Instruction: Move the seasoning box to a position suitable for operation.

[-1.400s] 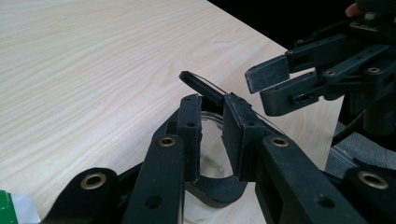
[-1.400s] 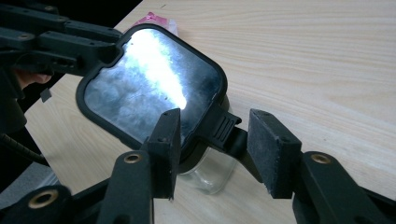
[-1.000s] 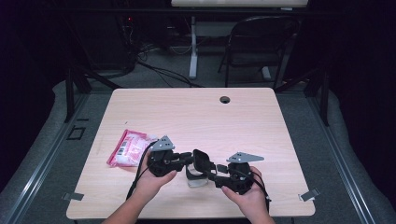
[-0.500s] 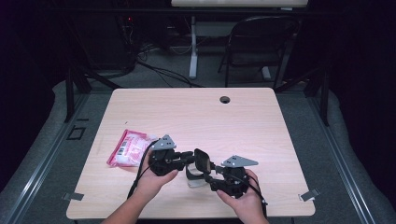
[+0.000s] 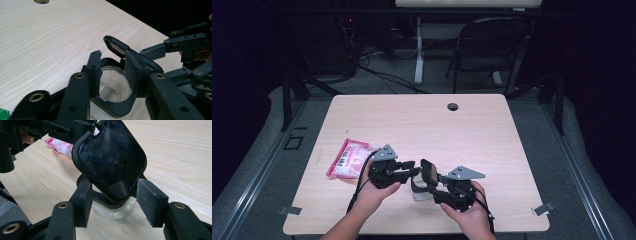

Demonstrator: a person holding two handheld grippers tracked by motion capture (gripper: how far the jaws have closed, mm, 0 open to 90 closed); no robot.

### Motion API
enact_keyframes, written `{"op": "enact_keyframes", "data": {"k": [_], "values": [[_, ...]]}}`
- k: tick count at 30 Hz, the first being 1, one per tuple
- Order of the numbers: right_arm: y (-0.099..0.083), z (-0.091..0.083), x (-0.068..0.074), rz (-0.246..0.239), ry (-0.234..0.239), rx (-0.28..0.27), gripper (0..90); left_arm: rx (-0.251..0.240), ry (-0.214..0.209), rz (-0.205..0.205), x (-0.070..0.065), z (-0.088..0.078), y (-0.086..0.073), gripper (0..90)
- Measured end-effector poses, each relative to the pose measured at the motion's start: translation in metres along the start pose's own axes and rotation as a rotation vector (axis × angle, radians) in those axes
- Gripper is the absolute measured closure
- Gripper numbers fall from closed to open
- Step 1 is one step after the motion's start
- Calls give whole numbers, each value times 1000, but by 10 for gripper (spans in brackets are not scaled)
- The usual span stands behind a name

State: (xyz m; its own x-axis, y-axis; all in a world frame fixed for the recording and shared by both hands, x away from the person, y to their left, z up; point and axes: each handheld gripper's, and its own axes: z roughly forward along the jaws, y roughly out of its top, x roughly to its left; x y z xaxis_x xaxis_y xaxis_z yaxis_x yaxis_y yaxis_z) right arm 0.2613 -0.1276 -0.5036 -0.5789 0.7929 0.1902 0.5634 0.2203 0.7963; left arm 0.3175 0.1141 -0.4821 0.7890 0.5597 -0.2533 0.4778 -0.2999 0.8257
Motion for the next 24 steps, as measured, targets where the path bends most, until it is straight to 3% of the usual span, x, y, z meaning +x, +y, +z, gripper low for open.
{"op": "enact_keyframes", "data": {"k": [4, 11, 18, 24], "values": [[0, 0, 0, 2, 4, -3, 470, -7, 15, -18, 6, -2, -2, 639], [1, 1, -1, -3, 8, 0, 470, 75, 45, -23, 12, 18, -18, 610], [1, 0, -2, 2, 8, -1, 469, 127, 75, -7, 13, 32, -27, 606], [0, -1, -5, 14, 6, -8, 469, 126, 76, -1, 14, 34, -28, 632]]}}
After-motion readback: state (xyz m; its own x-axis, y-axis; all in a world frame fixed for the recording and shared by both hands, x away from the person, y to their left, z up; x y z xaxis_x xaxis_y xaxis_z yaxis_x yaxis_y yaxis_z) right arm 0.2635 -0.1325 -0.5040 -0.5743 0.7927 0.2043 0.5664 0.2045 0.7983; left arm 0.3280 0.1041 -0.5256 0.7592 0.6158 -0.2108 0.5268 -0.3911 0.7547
